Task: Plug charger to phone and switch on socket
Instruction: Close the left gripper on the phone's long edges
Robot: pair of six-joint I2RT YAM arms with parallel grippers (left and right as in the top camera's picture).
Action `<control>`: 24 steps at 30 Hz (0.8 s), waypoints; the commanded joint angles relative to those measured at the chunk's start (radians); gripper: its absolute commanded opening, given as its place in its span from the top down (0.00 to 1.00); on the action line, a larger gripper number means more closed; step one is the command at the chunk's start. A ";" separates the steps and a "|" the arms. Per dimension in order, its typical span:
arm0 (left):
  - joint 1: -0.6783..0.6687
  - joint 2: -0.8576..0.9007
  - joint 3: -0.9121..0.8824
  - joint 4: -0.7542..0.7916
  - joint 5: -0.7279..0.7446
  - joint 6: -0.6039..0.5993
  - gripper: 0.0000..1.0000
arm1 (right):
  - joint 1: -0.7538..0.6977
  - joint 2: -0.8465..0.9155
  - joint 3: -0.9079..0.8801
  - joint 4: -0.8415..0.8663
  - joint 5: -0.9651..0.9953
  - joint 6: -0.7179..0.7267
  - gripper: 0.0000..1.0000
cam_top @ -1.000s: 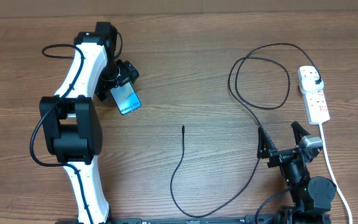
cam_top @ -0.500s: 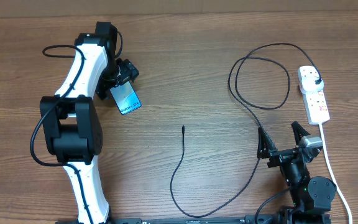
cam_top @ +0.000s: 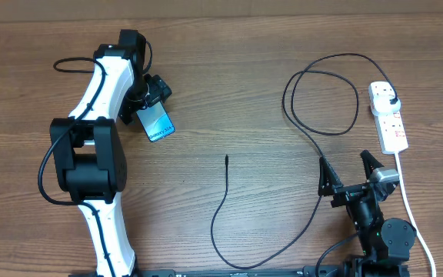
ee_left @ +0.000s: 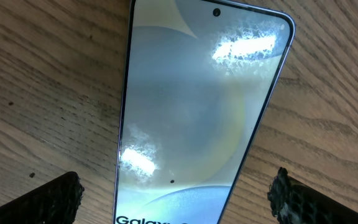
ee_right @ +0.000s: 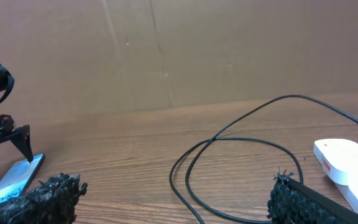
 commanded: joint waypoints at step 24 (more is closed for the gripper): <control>0.005 0.091 -0.012 0.051 0.016 -0.014 0.00 | 0.005 -0.012 -0.011 0.005 0.003 -0.004 0.00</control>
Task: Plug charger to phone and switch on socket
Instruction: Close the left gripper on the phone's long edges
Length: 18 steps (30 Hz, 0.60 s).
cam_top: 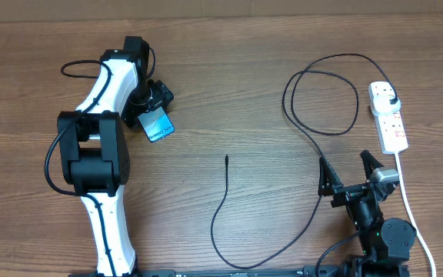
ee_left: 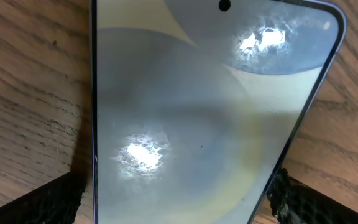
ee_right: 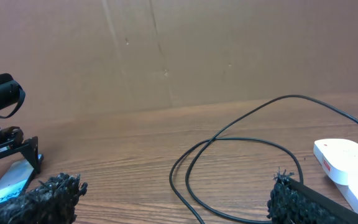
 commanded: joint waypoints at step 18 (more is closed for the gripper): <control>0.005 0.016 -0.009 0.015 0.005 -0.007 0.00 | 0.004 -0.012 -0.011 0.006 0.003 -0.004 0.00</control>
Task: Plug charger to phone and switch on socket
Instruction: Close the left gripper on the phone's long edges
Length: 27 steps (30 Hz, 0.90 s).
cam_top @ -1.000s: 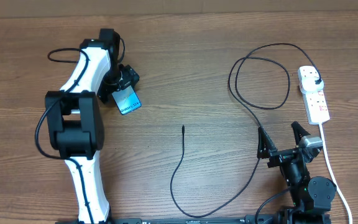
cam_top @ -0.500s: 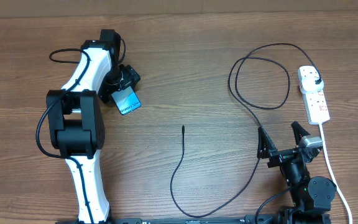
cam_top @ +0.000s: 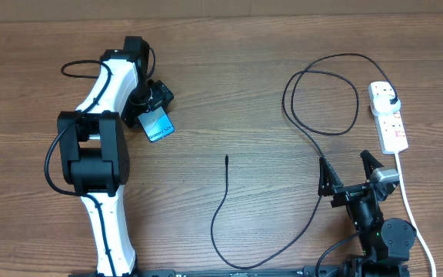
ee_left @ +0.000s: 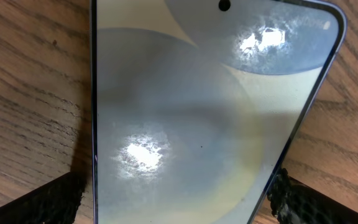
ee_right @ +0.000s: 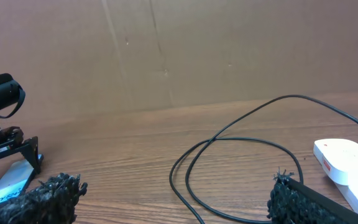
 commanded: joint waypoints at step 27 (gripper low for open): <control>0.005 0.016 -0.009 0.014 0.035 0.109 0.00 | 0.005 -0.012 -0.011 0.005 0.003 -0.004 0.00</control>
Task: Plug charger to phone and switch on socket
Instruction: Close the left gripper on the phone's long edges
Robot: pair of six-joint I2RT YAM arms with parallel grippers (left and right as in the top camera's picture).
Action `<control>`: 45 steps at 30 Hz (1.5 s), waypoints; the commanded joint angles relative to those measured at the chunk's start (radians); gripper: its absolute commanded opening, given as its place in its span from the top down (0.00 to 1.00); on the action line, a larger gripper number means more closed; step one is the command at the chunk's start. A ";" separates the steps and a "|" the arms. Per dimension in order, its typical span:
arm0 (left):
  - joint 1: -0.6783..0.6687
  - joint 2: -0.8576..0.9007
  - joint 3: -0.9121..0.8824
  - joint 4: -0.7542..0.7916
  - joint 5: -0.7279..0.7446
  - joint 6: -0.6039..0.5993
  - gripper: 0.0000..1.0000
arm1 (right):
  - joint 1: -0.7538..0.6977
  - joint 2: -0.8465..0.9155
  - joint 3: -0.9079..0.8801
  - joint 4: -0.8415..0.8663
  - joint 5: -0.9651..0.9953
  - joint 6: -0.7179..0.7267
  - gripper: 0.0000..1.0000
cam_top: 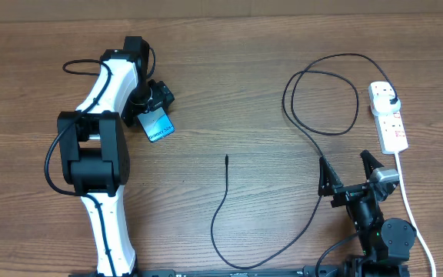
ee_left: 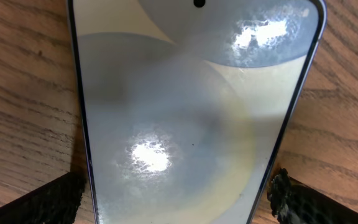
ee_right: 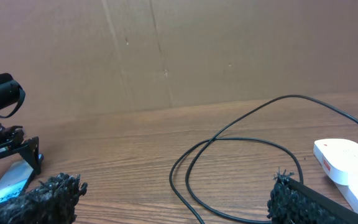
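Note:
A phone [cam_top: 157, 125] lies face up on the wooden table, far left of centre; its pale screen [ee_left: 191, 112] fills the left wrist view. My left gripper [cam_top: 151, 112] stands open over it [ee_left: 179, 196], one finger just outside each long edge of the phone. The black charger cable [cam_top: 220, 211] ends in a free plug tip [cam_top: 227, 158] mid-table. It loops on the right [ee_right: 229, 140] and runs to the white power strip [cam_top: 388, 119]. My right gripper [cam_top: 343, 163] is open and empty [ee_right: 176, 196] near the front right.
A brown cardboard wall [ee_right: 197, 50] backs the table. The power strip's white lead [cam_top: 410, 208] runs toward the front edge past the right arm's base. The left arm's own black cable [cam_top: 79, 65] loops at the far left.
In the left wrist view the phone sits a little further left between the fingers. The overhead view shows almost no change, and the right arm has not moved.
My left gripper first hung open above the phone, which lay slanted in its view. At the following moment it was lower and squared up, with a finger on either side of the phone. It has stayed there, shifting only slightly. The cable and right gripper stayed put.

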 commanded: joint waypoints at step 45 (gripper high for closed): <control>0.025 0.016 -0.009 -0.035 -0.013 -0.046 0.00 | 0.005 -0.012 -0.011 0.005 0.003 -0.005 0.00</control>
